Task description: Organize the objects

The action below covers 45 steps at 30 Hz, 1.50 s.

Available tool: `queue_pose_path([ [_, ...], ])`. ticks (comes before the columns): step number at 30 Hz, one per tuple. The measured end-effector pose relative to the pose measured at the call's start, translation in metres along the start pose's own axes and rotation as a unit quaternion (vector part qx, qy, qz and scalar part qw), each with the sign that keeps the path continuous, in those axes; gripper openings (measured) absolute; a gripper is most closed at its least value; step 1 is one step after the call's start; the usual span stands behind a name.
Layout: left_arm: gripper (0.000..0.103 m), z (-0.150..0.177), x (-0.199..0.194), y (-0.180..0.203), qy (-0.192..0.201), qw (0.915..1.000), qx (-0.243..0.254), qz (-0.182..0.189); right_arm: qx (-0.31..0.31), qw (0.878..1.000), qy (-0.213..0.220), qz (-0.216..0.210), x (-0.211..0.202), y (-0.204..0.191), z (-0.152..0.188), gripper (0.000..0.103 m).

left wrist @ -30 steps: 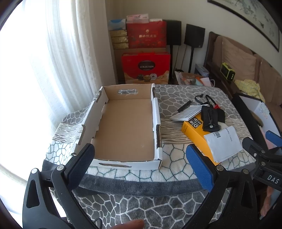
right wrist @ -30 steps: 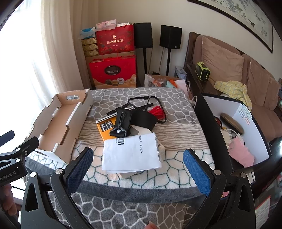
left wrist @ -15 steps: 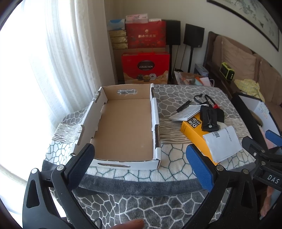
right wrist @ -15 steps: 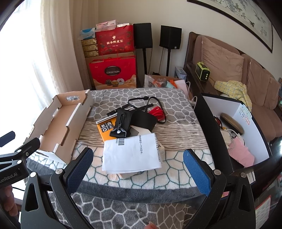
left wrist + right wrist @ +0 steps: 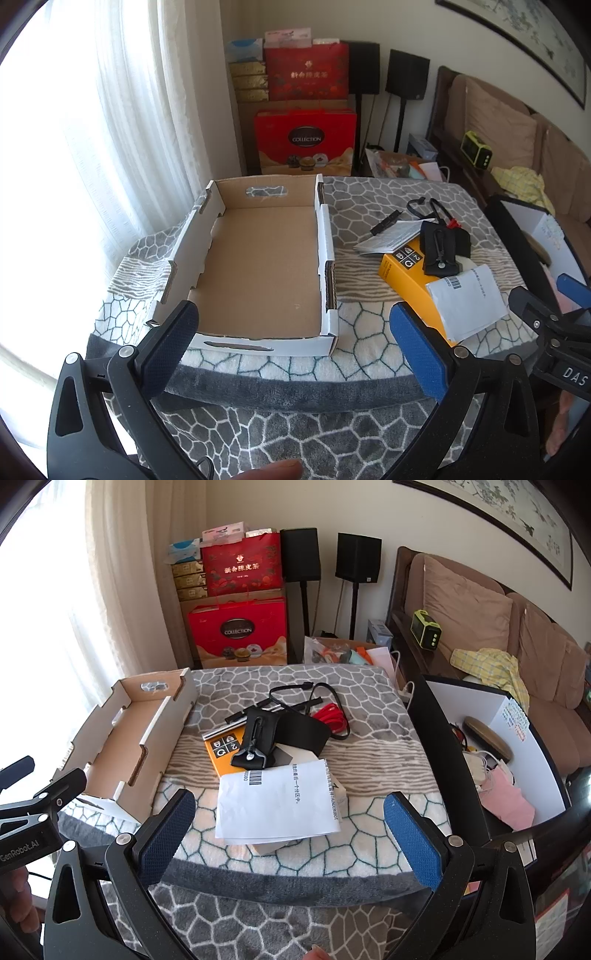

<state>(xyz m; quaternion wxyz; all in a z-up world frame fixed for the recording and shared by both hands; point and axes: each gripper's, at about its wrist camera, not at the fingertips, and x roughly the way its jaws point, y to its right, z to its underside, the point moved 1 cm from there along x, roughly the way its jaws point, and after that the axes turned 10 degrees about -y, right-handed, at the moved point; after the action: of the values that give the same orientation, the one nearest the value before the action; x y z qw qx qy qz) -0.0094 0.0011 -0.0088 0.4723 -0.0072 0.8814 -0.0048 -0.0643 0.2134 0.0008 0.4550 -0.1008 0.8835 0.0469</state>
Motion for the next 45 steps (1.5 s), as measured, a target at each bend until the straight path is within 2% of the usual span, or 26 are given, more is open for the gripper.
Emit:
queue_pose_path([
  [18,0.103,-0.002,0.004,-0.003,-0.001,1.0,0.0,-0.004,-0.002,1.0,0.0,-0.001,0.001,0.001,0.0,0.103],
  [25,0.103,-0.005,0.008,-0.007,-0.003,0.9998,-0.001,-0.018,0.001,1.0,-0.001,0.0,0.003,0.005,-0.003,0.103],
  [41,0.103,-0.013,0.019,-0.038,-0.012,0.9989,-0.023,-0.039,-0.004,1.0,-0.003,0.001,0.012,0.005,-0.01,0.103],
  [45,0.103,-0.022,0.026,-0.058,-0.003,0.9985,-0.022,-0.05,-0.013,1.0,-0.008,-0.018,0.016,0.007,-0.012,0.103],
])
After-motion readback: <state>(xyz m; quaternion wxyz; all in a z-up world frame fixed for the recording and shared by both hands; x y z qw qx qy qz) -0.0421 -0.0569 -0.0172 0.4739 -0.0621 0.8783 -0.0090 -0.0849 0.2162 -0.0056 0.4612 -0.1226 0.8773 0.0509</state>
